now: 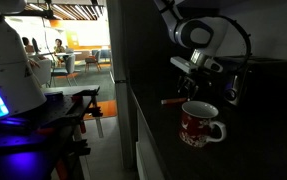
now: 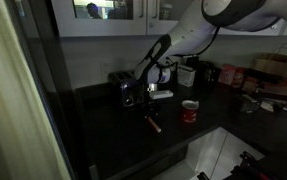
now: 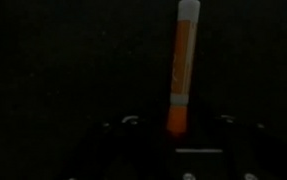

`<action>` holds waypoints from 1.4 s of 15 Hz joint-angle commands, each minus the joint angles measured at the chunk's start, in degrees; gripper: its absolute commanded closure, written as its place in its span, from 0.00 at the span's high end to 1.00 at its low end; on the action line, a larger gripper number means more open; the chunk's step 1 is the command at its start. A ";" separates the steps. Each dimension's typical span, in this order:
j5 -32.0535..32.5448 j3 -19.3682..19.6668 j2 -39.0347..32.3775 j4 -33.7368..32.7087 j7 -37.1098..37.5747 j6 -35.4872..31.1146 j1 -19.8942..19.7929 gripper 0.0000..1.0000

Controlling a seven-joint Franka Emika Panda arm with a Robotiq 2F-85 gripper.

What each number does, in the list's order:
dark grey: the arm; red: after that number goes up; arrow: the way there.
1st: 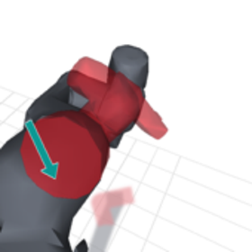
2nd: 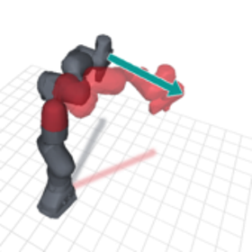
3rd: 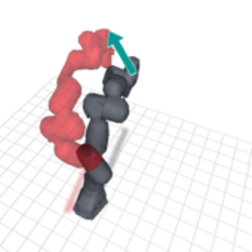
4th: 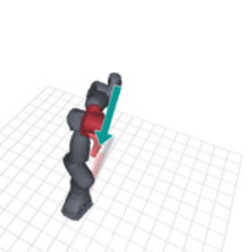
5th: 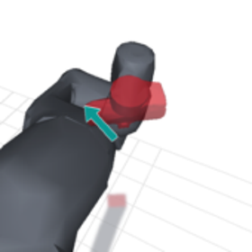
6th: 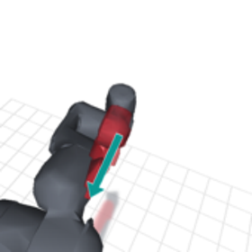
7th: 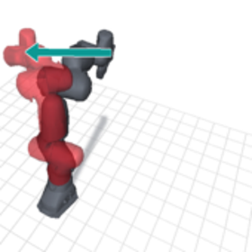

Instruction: Put the marker in the mug

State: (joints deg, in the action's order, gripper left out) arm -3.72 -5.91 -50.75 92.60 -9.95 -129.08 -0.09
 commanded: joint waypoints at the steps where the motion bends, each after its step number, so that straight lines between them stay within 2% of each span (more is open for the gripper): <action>1: 1.28 0.33 -0.10 -0.95 -0.82 -1.11 0.31 0.24; 4: 1.52 0.32 0.45 -1.02 -0.57 -1.58 0.27 0.02; 5: 1.26 0.09 0.72 -0.94 -0.76 -2.07 0.08 0.00; 6: 1.22 0.07 0.91 -0.82 -0.82 -2.70 0.01 0.04; 8: -0.02 -0.61 1.88 -0.07 -1.23 -4.22 -1.10 0.05; 11: -4.83 -3.59 5.16 2.84 -3.60 -8.27 -5.00 0.05; 15: -13.17 -9.57 12.03 9.64 -14.46 -14.90 -11.95 0.05; 17: -16.39 -10.97 15.61 13.37 -18.52 -16.98 -14.31 0.05; 19: -18.79 -10.95 18.78 16.75 -20.60 -17.61 -15.66 0.05; 21: -19.25 -8.64 21.89 20.26 -18.90 -19.11 -14.92 0.05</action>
State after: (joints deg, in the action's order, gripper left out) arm -20.96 -15.81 -33.62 106.60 -28.84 -144.17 -15.25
